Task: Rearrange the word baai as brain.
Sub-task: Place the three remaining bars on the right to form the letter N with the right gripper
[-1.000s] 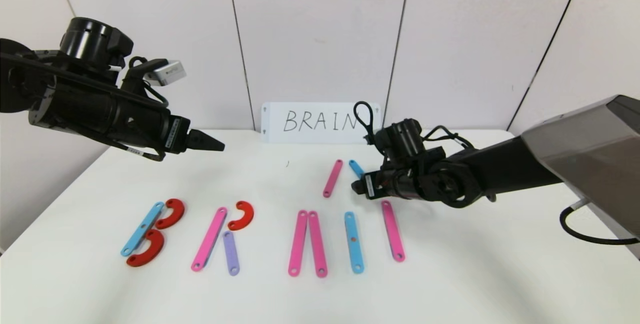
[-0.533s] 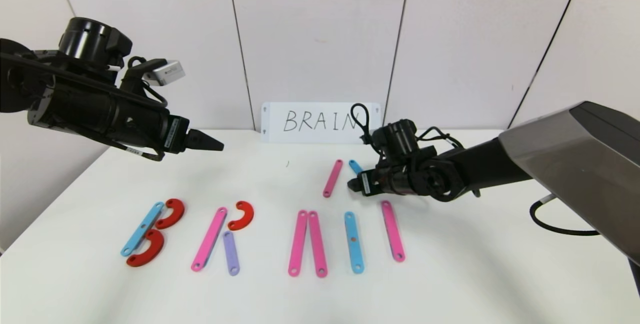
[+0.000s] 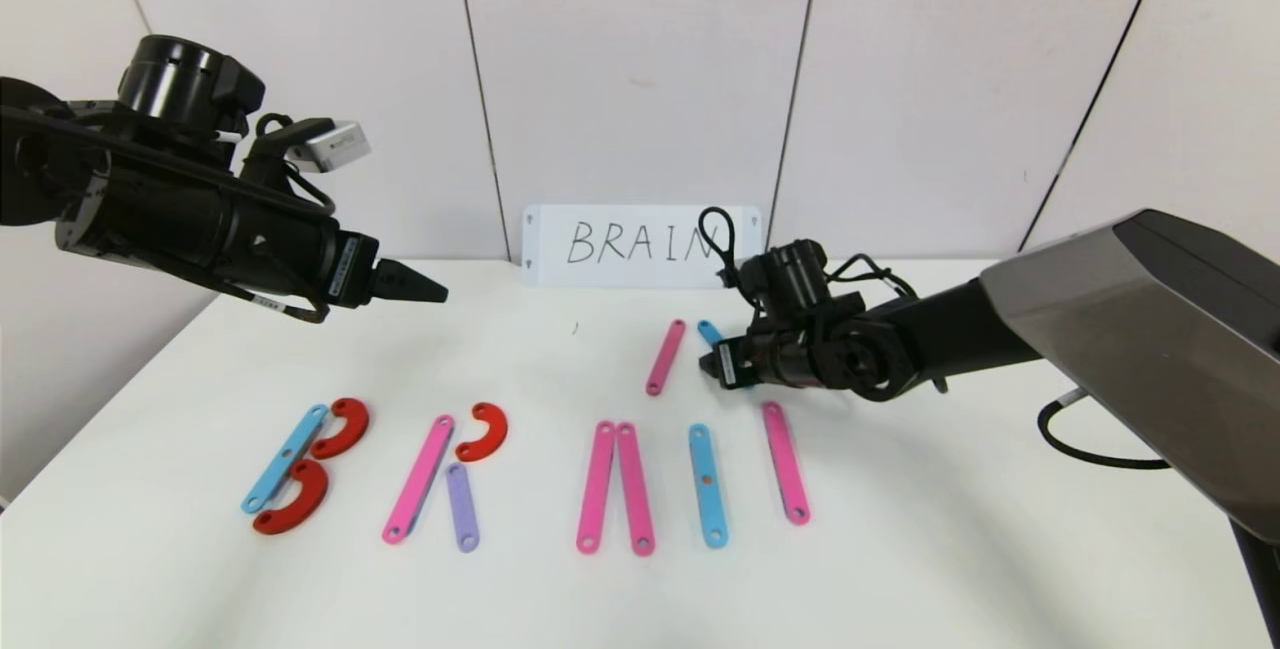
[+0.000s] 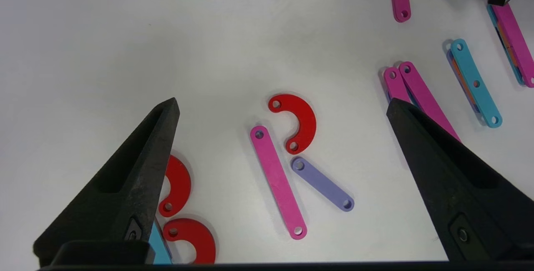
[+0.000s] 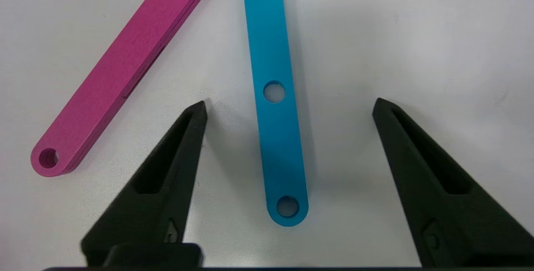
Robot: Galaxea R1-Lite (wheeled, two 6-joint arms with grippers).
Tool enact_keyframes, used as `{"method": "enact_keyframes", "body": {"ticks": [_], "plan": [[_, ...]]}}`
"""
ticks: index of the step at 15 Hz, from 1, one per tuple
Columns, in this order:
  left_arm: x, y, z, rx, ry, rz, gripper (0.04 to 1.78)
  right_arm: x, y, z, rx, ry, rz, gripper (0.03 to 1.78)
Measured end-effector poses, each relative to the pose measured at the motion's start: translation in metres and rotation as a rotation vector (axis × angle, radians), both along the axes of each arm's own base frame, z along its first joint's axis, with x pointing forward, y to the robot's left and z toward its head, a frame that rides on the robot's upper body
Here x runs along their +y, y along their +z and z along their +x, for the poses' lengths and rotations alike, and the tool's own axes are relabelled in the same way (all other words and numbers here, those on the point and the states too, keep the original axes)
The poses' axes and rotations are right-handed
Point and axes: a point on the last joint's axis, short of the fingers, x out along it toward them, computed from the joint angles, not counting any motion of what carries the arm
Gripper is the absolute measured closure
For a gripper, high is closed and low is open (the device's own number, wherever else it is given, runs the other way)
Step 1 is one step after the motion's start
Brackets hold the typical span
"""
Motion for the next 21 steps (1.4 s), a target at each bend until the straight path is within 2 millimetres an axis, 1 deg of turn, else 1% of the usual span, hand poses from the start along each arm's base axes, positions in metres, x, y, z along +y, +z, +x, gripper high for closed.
{"method": "enact_keyframes", "body": {"ticks": [4,6,7,11,14,17,19,21], "plan": [[0.000,0.000,0.000,0.000,-0.001,0.000,0.08,0.000,-0.001,0.000,0.002,0.000,0.000,1.22],[0.000,0.000,0.000,0.000,-0.001,0.001,0.08,0.000,-0.001,0.000,0.002,-0.001,-0.001,1.45],[0.000,0.000,0.000,0.000,0.000,0.000,0.08,0.000,-0.001,0.000,0.002,-0.001,-0.001,1.52],[0.000,0.000,0.000,0.000,0.000,0.000,0.08,0.000,0.000,-0.001,0.004,-0.003,0.002,1.53],[0.000,0.000,0.000,0.000,0.000,0.000,0.08,-0.002,0.008,-0.003,-0.006,-0.005,0.008,1.53],[0.000,0.000,0.000,0.000,0.000,0.000,0.08,-0.008,0.033,-0.013,-0.044,0.000,0.028,1.53],[0.000,0.000,0.000,0.000,0.000,0.000,0.08,-0.015,0.052,-0.027,-0.063,0.021,0.048,1.53],[0.000,0.000,0.000,0.000,0.001,0.000,0.08,-0.028,0.064,-0.045,-0.055,0.067,0.061,1.53]]}}
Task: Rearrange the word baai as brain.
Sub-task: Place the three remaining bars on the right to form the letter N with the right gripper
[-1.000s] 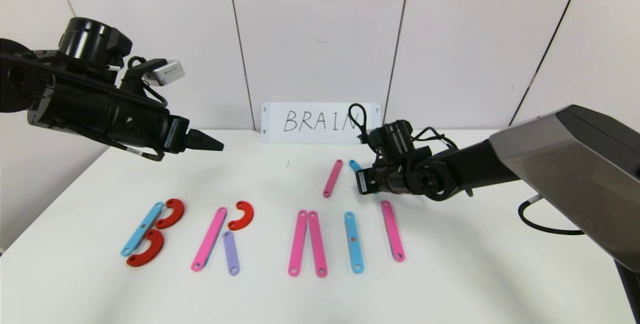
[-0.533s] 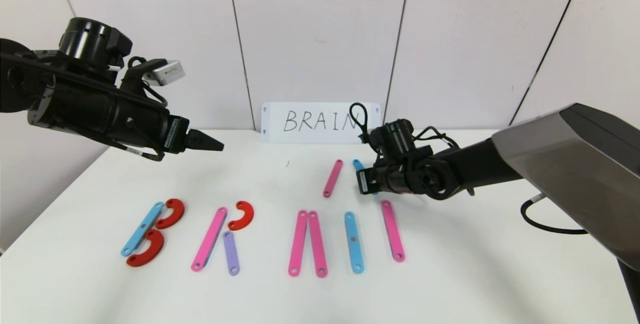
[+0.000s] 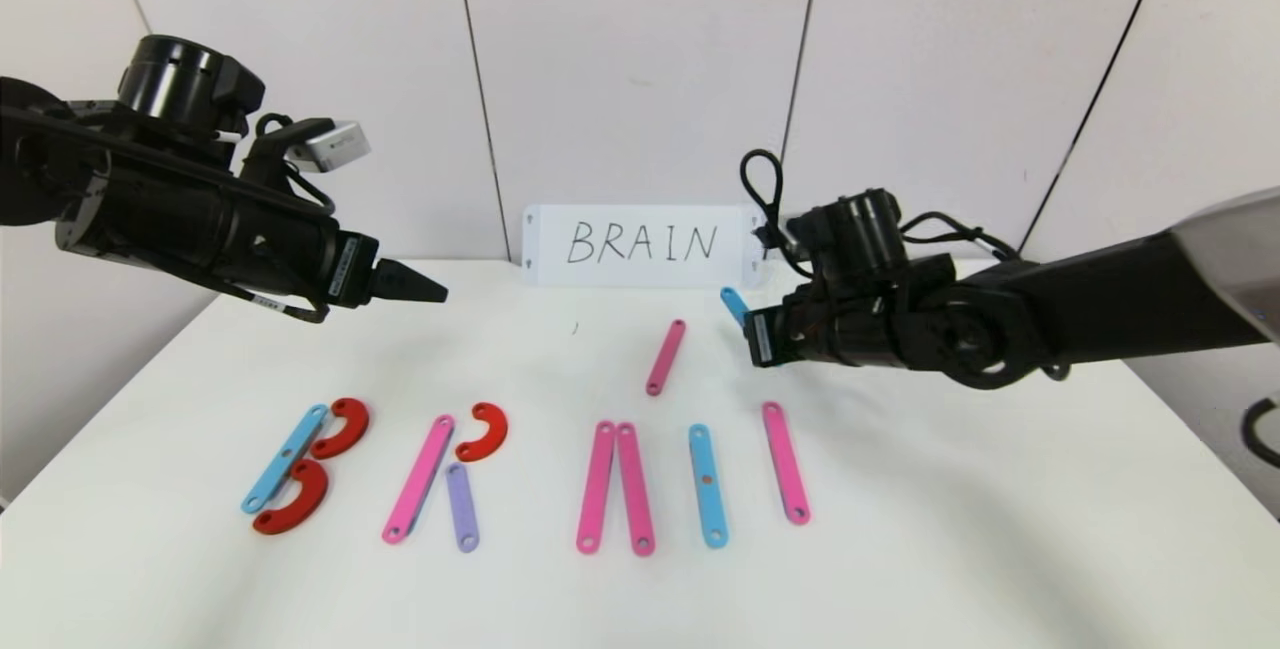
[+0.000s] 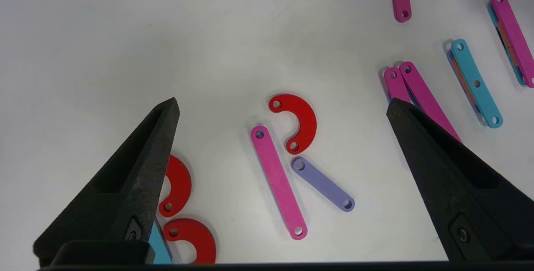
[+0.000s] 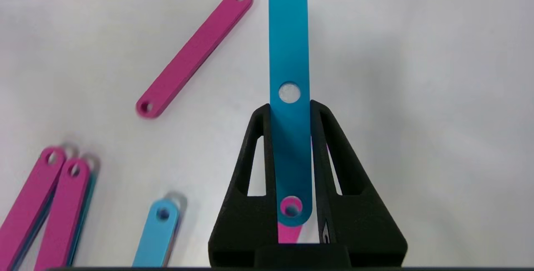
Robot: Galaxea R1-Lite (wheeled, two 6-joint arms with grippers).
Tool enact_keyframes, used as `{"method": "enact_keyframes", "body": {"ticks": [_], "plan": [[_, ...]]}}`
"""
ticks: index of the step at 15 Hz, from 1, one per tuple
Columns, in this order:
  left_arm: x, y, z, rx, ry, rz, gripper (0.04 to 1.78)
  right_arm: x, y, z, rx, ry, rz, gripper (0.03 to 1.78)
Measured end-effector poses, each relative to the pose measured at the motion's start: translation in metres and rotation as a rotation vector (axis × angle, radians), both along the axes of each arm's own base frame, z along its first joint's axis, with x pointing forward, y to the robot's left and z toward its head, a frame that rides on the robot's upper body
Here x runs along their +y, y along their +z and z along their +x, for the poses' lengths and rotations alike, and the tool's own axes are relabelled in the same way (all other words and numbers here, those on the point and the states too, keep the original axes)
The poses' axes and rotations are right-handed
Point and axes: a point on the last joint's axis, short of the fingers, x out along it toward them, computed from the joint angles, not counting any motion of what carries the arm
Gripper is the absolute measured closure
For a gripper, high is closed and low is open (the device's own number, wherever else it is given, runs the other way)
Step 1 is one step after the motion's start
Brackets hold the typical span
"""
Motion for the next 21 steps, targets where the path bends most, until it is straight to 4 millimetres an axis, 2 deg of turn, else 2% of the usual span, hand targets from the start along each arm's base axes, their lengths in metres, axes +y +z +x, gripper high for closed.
{"method": "enact_keyframes", "body": {"ticks": [4,10,14,21], "plan": [[0.000,0.000,0.000,0.001,-0.001,0.001,0.08,-0.032,0.000,-0.035,0.059,0.078,-0.006,1.53],[0.000,0.000,-0.001,0.001,-0.001,0.002,0.08,-0.069,-0.025,-0.061,0.065,0.141,-0.017,1.53],[0.000,0.000,-0.002,0.002,-0.002,0.002,0.08,-0.079,-0.038,-0.066,0.120,0.160,-0.003,1.53],[0.000,0.000,-0.001,0.002,-0.002,0.002,0.08,-0.079,-0.051,-0.063,0.140,0.152,-0.013,1.53]]}}
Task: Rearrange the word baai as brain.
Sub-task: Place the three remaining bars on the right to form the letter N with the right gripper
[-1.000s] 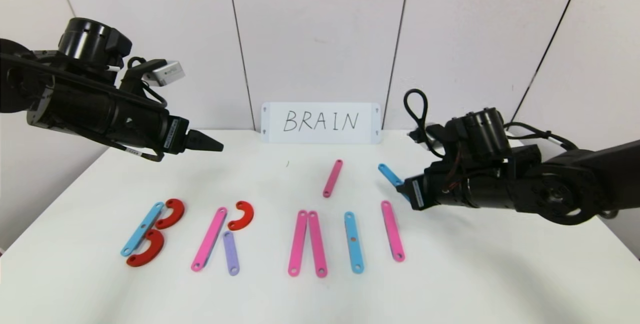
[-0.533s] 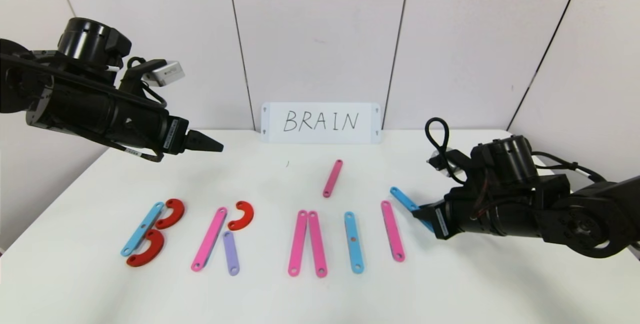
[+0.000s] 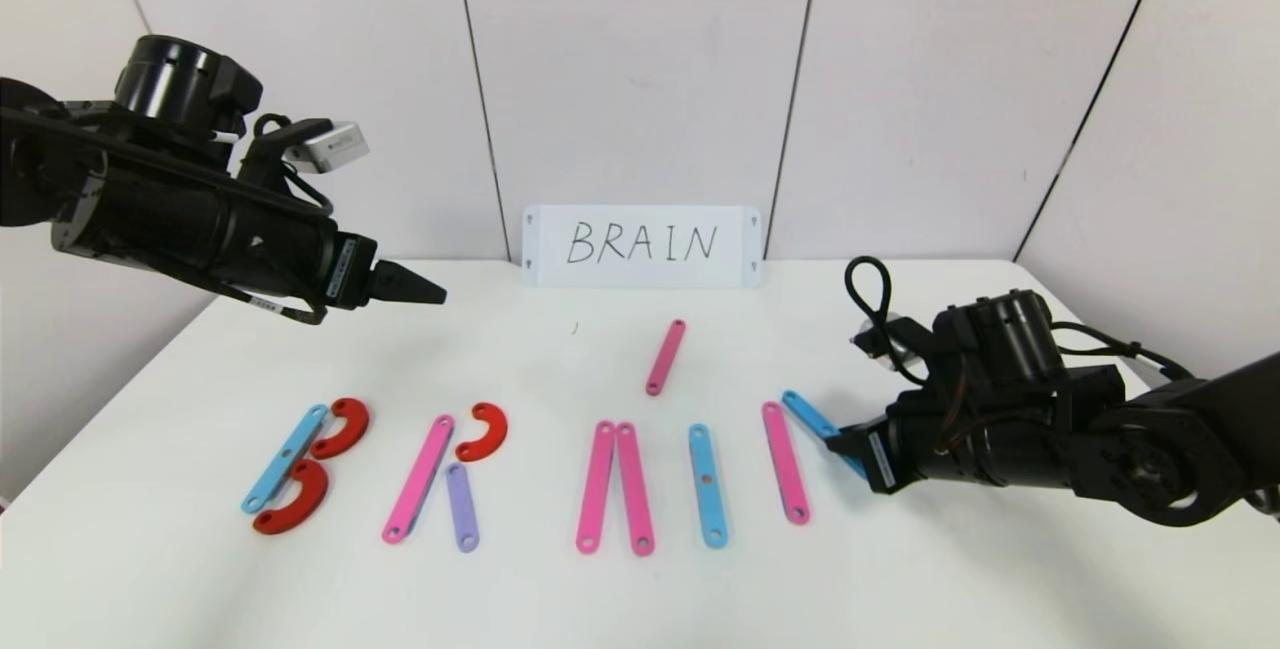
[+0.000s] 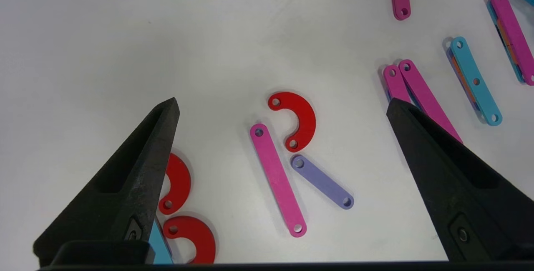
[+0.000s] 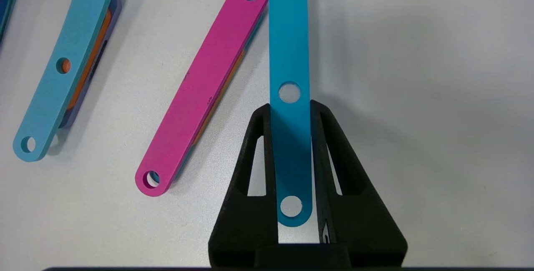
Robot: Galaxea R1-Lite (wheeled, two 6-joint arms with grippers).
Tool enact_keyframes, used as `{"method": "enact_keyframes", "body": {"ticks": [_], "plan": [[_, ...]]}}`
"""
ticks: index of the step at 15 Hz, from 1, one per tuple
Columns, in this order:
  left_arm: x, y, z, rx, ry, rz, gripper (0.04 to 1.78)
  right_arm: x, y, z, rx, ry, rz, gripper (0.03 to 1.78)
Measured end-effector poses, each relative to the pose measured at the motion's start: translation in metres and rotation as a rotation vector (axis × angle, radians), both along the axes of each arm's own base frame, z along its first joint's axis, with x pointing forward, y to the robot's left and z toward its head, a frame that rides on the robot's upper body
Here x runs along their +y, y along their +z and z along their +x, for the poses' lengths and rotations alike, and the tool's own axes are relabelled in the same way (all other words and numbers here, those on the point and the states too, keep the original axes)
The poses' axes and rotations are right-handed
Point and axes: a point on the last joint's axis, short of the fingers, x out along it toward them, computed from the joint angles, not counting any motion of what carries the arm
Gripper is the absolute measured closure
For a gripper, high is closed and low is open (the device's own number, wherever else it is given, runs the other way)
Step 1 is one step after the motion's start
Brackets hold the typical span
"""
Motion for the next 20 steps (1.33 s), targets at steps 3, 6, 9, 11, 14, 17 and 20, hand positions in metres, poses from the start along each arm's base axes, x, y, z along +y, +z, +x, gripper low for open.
{"method": "enact_keyframes", "body": {"ticks": [3,6,9,11,14,17,20], "plan": [[0.0000,0.0001,0.0000,0.000,0.001,0.000,0.08,-0.0002,-0.0037,-0.0004,0.009,-0.001,-0.005,1.53],[0.0000,0.0006,-0.0003,-0.002,0.001,0.000,0.08,-0.0003,-0.0050,-0.0005,0.013,-0.003,-0.008,1.53],[0.0000,0.0009,-0.0004,-0.003,0.000,-0.001,0.08,-0.0008,-0.0076,-0.0021,0.024,-0.003,-0.010,1.53],[-0.0001,0.0009,-0.0005,-0.003,0.000,-0.001,0.08,-0.0009,-0.0080,-0.0024,0.025,-0.004,-0.011,1.51],[0.0000,0.0009,-0.0004,-0.003,0.000,-0.001,0.08,-0.0005,-0.0065,-0.0009,0.005,-0.004,-0.002,1.31],[-0.0001,0.0009,-0.0005,-0.003,0.000,-0.001,0.08,-0.0004,-0.0065,-0.0009,0.003,-0.004,-0.001,0.85],[-0.0001,0.0009,-0.0004,-0.003,-0.001,-0.001,0.08,-0.0001,-0.0062,-0.0012,0.003,-0.003,-0.001,0.36]]}}
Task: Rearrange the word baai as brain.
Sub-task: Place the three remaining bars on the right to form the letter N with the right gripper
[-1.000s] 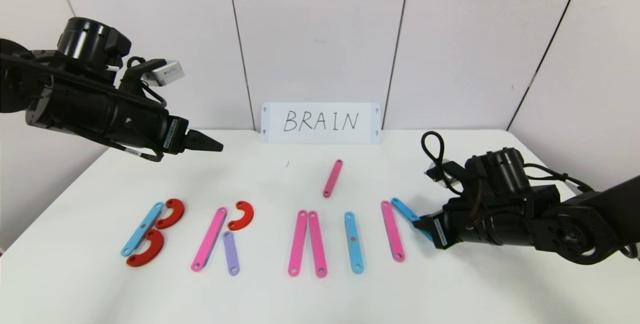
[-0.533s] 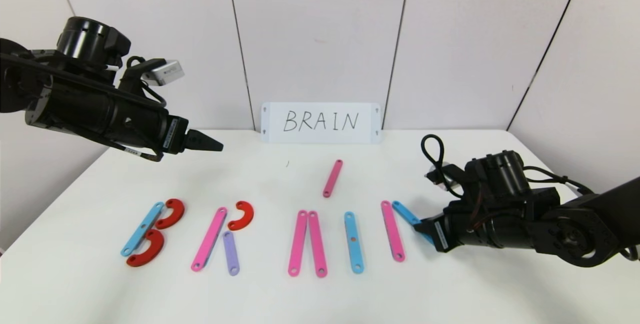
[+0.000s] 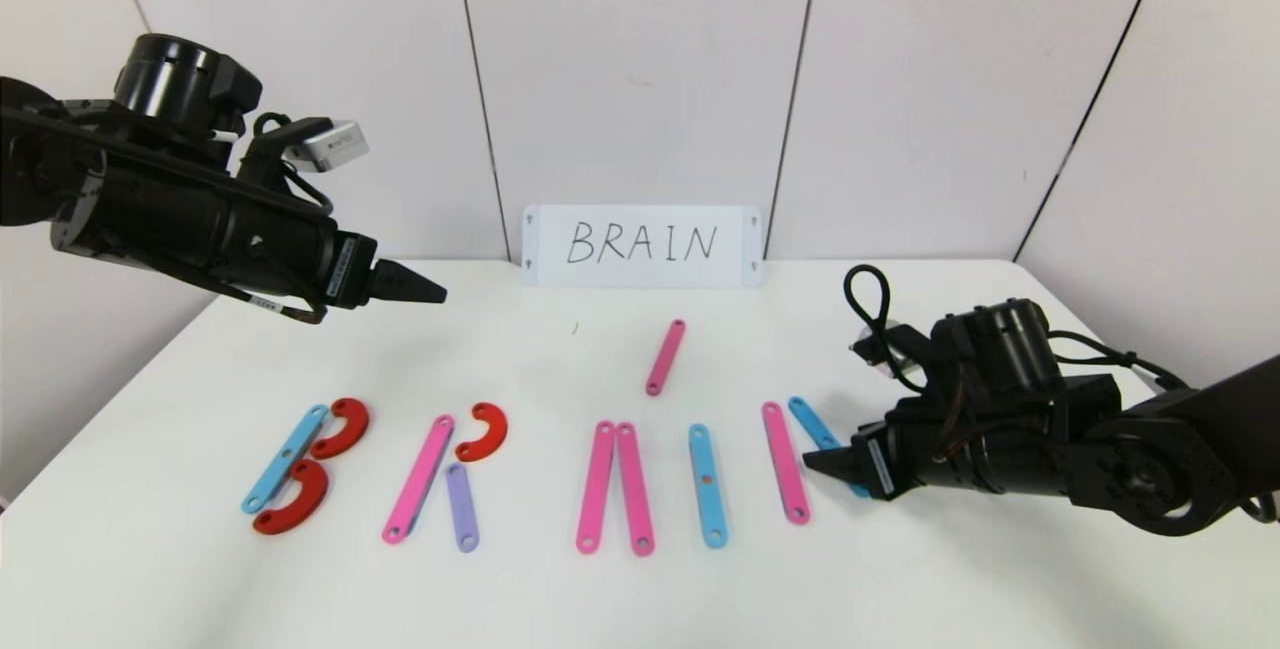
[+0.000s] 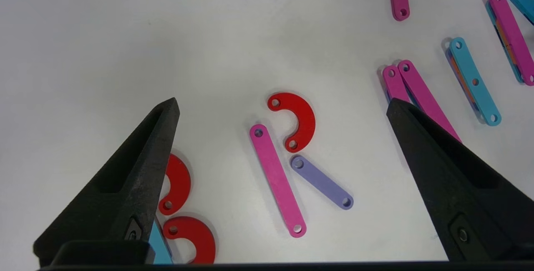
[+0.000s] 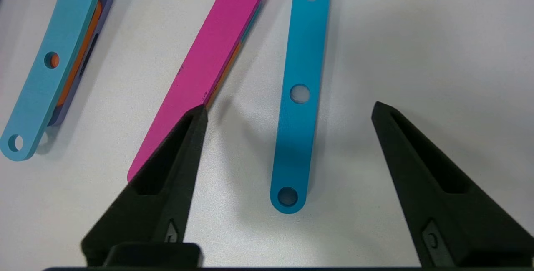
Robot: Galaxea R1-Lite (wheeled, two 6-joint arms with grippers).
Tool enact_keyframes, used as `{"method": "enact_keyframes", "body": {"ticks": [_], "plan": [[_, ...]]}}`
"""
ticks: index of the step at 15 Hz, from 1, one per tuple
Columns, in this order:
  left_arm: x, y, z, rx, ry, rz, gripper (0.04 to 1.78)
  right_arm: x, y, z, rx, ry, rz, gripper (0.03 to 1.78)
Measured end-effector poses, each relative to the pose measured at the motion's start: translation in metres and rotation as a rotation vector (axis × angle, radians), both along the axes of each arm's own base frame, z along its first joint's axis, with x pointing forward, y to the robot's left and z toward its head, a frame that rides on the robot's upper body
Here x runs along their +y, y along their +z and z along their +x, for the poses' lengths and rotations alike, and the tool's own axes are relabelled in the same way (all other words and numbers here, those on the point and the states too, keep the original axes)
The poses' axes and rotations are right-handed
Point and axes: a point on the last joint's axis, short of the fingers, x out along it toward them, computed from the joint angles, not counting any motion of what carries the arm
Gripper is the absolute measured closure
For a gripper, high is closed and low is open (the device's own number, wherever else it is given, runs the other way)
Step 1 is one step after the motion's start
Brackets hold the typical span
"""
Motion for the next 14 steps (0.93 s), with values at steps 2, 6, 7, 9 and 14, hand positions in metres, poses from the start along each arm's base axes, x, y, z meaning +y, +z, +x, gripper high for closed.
{"method": "enact_keyframes", "body": {"ticks": [2,6,7,9,14], "plan": [[0.000,0.000,0.000,0.001,0.001,0.001,0.08,0.000,0.000,0.000,0.000,0.000,0.004,0.18],[0.000,0.000,0.000,0.002,0.001,0.001,0.08,0.009,0.004,0.007,-0.018,0.012,0.022,0.08],[0.000,0.000,0.000,0.002,0.001,0.001,0.08,0.013,0.005,0.009,-0.023,0.018,0.027,0.08],[0.000,-0.001,0.000,0.002,0.001,0.001,0.08,0.023,0.007,0.017,-0.035,0.029,0.038,0.08],[0.000,0.000,0.000,-0.001,0.001,0.001,0.08,0.037,0.004,0.036,-0.039,0.027,0.051,0.08]]}}
